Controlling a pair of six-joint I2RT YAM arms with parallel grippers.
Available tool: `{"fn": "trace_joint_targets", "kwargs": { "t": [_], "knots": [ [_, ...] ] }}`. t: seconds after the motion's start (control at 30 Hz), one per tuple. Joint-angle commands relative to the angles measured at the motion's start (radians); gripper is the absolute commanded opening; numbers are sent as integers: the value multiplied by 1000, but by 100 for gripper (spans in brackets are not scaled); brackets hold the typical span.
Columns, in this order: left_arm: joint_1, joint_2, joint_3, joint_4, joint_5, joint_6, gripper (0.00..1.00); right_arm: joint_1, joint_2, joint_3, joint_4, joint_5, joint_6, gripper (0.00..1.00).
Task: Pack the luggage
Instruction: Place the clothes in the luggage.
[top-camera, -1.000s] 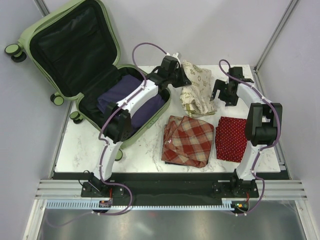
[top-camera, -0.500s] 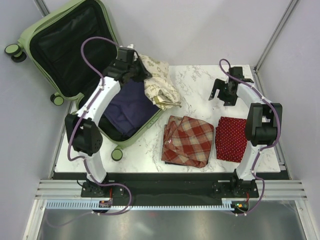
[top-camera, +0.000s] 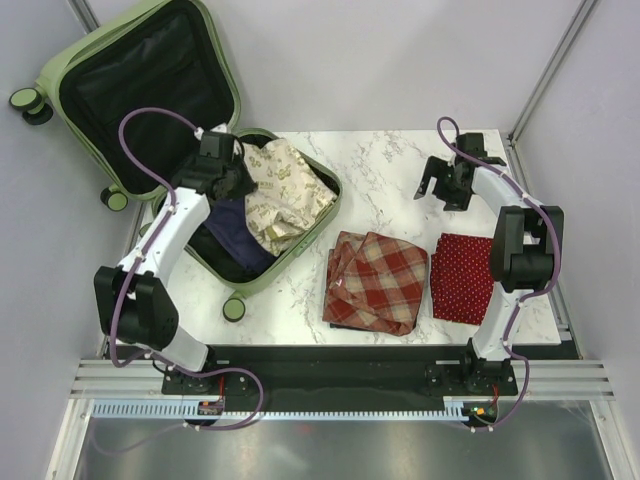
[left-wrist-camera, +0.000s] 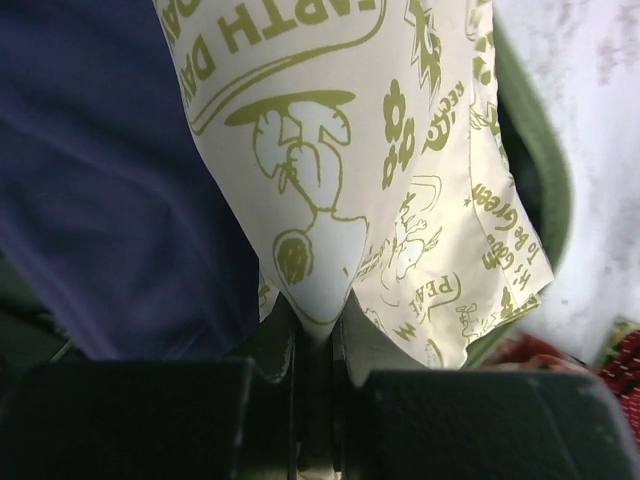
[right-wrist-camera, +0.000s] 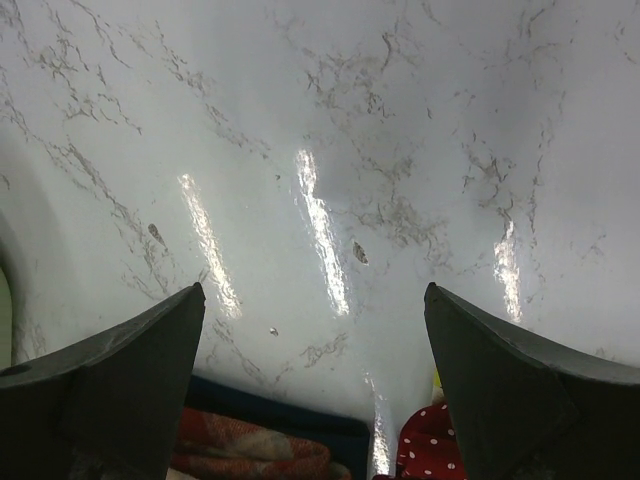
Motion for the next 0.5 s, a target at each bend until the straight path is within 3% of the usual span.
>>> {"fn": "trace_joint_targets", "kwargs": {
  "t": [0.0,0.17,0.47],
  "knots": [
    [20,-84,-109,78,-147,19,2,7,-26,37,25,-21,14,98],
    [60,-131,-290,196,-182,-53,2,9,-20,48,25,-28,15,98],
    [131,-116,-396,244,-172,-151,2,53,-30,34,25,-24,9,98]
  ]
}}
